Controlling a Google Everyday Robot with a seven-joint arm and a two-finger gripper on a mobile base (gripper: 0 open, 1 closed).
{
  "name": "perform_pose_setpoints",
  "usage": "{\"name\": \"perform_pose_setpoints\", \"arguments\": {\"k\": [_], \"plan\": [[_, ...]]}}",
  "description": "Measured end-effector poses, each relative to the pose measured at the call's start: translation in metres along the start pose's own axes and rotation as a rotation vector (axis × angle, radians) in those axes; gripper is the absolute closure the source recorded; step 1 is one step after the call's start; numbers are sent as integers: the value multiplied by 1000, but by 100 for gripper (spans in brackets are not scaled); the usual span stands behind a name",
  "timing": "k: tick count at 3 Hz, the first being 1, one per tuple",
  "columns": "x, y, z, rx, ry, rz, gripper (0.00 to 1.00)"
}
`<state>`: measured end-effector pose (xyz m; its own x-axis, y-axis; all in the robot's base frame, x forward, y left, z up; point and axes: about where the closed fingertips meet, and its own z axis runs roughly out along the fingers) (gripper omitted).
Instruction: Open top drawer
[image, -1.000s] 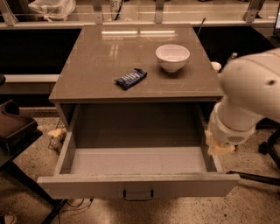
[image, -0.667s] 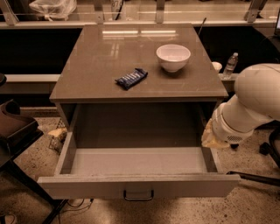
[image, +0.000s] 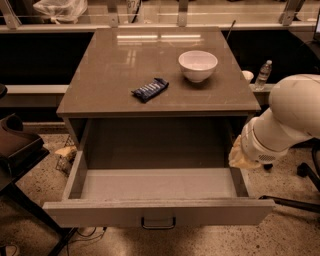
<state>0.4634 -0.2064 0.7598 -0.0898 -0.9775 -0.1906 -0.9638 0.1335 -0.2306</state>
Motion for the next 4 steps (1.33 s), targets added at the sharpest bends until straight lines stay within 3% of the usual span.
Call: {"name": "perform_pose_setpoints", "arguments": {"k": [2,3,4], "plan": [[-8,6,111,-149,2,-41,100],[-5,18,126,-173,-6,-41,100],[17,57,121,-215,8,0,100]]}}
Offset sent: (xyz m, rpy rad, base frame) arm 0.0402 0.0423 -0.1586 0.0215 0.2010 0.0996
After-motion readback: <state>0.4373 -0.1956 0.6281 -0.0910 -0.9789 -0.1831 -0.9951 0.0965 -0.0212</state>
